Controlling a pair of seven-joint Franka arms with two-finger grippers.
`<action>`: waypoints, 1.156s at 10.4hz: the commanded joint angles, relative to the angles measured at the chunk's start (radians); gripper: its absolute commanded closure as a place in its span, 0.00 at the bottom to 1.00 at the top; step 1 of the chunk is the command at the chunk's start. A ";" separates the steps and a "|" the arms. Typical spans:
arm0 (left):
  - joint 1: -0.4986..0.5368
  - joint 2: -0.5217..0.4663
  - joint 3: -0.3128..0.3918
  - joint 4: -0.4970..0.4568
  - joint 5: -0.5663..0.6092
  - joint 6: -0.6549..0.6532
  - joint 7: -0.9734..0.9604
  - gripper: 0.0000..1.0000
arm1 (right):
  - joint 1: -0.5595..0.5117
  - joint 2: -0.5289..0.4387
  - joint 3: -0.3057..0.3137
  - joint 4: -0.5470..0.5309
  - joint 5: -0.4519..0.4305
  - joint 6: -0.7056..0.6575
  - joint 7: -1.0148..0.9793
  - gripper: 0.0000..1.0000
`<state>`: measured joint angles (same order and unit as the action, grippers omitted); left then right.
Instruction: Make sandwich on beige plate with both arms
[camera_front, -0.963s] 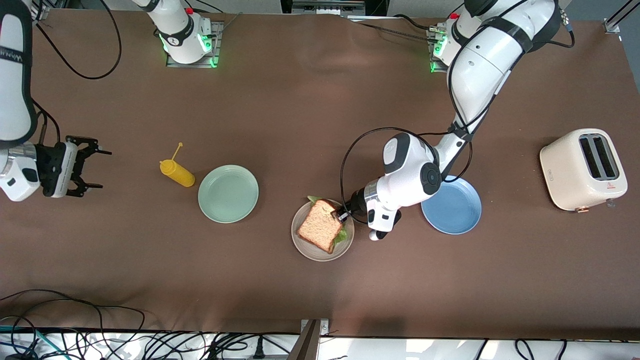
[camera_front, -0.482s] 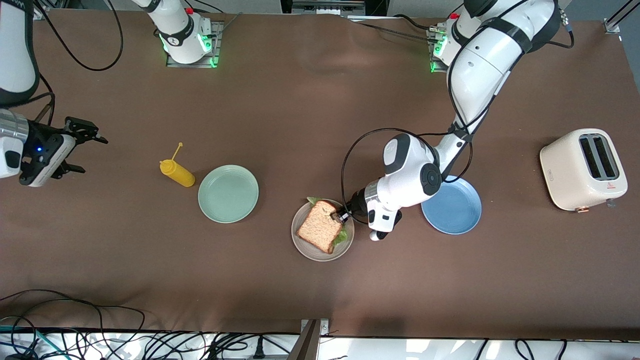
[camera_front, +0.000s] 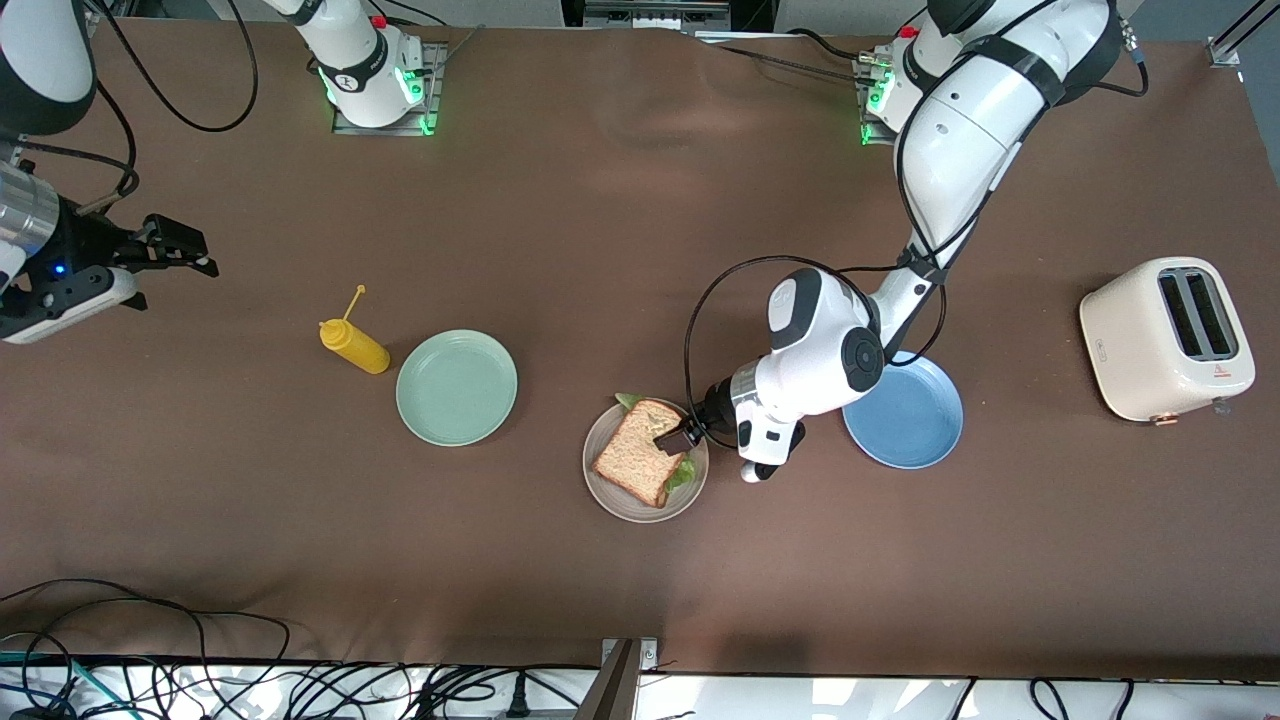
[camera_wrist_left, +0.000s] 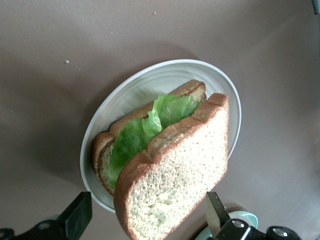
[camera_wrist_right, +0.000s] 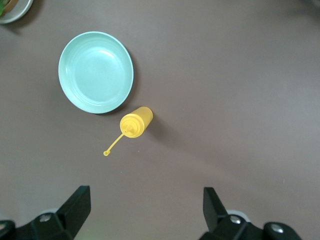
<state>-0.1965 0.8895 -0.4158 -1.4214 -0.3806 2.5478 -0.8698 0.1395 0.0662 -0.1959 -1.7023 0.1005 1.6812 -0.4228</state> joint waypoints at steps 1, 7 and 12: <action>0.005 -0.012 0.009 0.009 0.028 -0.041 0.011 0.00 | -0.001 -0.042 0.009 0.004 -0.024 -0.050 0.135 0.00; 0.112 -0.115 0.005 0.018 0.201 -0.360 0.067 0.00 | 0.003 -0.080 0.073 0.027 -0.125 -0.072 0.323 0.00; 0.271 -0.334 0.008 0.021 0.256 -0.612 0.241 0.00 | 0.026 -0.078 0.067 0.125 -0.120 -0.156 0.355 0.00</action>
<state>0.0479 0.6276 -0.4083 -1.3701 -0.1542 1.9691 -0.6550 0.1585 -0.0082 -0.1266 -1.6014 -0.0040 1.5483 -0.0834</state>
